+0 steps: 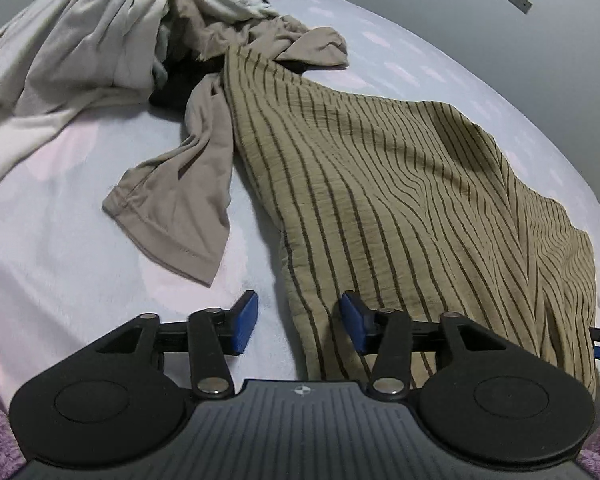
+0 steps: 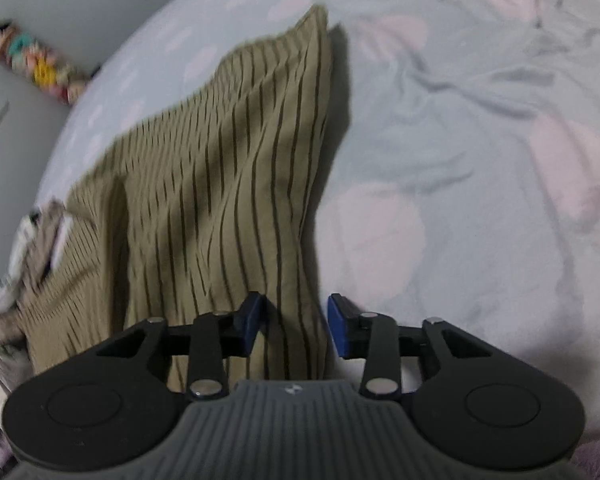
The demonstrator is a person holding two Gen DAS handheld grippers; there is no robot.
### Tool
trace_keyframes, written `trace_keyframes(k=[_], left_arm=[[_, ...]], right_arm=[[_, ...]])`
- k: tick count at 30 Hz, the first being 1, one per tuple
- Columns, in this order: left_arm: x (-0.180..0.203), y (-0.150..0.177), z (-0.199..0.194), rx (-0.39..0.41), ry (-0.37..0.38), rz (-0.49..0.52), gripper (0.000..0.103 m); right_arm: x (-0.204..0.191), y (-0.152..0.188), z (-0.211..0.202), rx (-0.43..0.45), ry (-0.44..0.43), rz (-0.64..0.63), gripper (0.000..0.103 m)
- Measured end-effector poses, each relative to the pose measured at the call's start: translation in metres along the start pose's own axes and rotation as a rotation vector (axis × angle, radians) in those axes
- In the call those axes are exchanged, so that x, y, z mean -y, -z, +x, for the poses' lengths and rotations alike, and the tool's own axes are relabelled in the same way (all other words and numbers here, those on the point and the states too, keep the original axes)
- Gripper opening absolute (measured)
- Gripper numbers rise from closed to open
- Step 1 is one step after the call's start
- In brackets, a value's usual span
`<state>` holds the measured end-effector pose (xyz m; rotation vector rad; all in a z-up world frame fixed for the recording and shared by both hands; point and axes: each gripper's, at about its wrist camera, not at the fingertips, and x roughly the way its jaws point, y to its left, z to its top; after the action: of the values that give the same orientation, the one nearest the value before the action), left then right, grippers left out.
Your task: Fold clothes
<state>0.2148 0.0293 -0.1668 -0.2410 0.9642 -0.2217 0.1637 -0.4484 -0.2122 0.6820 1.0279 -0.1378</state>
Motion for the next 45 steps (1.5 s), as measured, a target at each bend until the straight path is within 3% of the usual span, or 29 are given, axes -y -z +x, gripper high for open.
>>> trace_keyframes(k=[1,4,7,12,15,17,18,19,21,25,32,39,42,45], left_arm=[[0.0,0.001,0.001,-0.002,0.007,0.0,0.013],[0.001,0.004,-0.002,0.014,-0.01,0.005,0.001],[0.002,0.004,-0.008,0.03,-0.11,0.036,0.0],[-0.006,0.004,-0.01,0.023,-0.128,0.027,0.0],[-0.007,0.003,-0.012,0.011,-0.117,0.01,0.004],[-0.008,0.004,-0.019,0.002,-0.113,-0.011,0.016],[-0.008,0.006,-0.023,-0.001,-0.11,-0.017,0.027],[-0.007,0.008,-0.027,-0.009,-0.108,-0.024,0.039],[-0.006,0.013,-0.032,-0.03,-0.077,-0.037,0.047],[0.006,0.023,-0.034,-0.085,-0.022,-0.005,0.047],[0.029,0.034,-0.023,-0.141,-0.069,0.143,0.047],[0.044,0.043,-0.017,-0.208,-0.147,0.297,0.047],[0.044,0.044,-0.017,-0.213,-0.154,0.31,0.047],[0.044,0.043,-0.024,-0.194,-0.156,0.294,0.047]], right_arm=[[-0.003,0.001,0.002,-0.007,0.012,-0.016,0.02],[-0.008,0.004,0.002,-0.007,0.06,-0.047,0.008],[-0.008,0.007,-0.003,0.006,0.154,-0.054,0.006],[-0.01,0.009,-0.007,0.027,0.191,-0.056,0.007],[-0.006,0.009,-0.009,0.017,0.171,-0.028,0.015],[-0.001,0.011,-0.014,0.005,0.136,0.015,0.047],[0.001,0.015,-0.018,0.0,0.105,0.035,0.051],[0.002,0.019,-0.022,-0.005,0.073,0.054,0.051],[0.001,0.029,-0.029,-0.01,0.05,0.054,0.051],[-0.013,0.042,-0.029,-0.074,0.079,-0.035,0.047],[-0.035,0.045,0.0,-0.227,0.134,-0.201,0.045],[-0.049,0.052,0.009,-0.246,0.206,-0.317,0.035],[-0.056,0.054,0.012,-0.257,0.228,-0.362,0.035],[-0.053,0.049,0.009,-0.243,0.196,-0.322,0.038]])
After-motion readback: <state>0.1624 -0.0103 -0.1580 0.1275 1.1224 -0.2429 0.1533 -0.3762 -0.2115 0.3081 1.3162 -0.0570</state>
